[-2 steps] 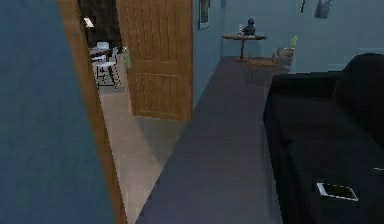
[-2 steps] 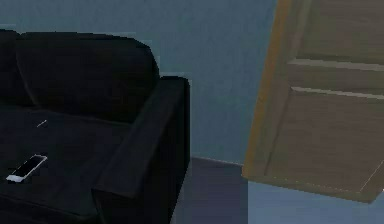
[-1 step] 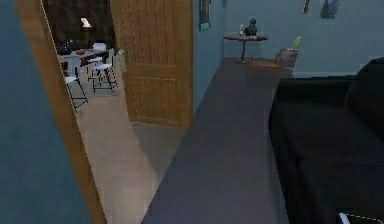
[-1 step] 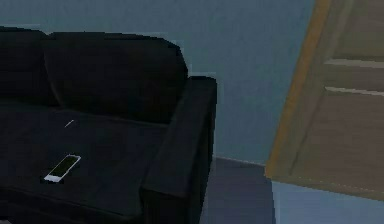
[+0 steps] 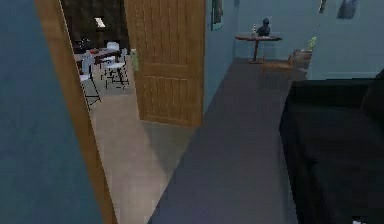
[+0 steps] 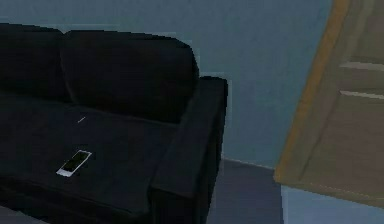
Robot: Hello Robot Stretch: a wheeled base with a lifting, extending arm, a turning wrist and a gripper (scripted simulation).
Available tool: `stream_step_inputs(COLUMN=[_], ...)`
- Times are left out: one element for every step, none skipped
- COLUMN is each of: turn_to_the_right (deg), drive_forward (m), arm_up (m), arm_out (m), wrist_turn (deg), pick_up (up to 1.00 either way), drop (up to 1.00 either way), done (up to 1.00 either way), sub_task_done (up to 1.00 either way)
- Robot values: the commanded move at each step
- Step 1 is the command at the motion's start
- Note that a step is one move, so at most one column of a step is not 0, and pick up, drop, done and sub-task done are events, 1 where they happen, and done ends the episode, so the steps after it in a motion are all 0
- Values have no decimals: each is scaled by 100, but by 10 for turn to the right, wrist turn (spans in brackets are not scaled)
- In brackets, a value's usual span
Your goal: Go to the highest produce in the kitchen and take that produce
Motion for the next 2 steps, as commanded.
stream_step_inputs(turn_to_the_right=[0,0], drive_forward=[90,15], arm_up=[0,0], arm_out=[0,0], wrist_turn=[0,0], pick_up=[0,0], drop=[0,0], done=[0,0], sub_task_done=[0,0])
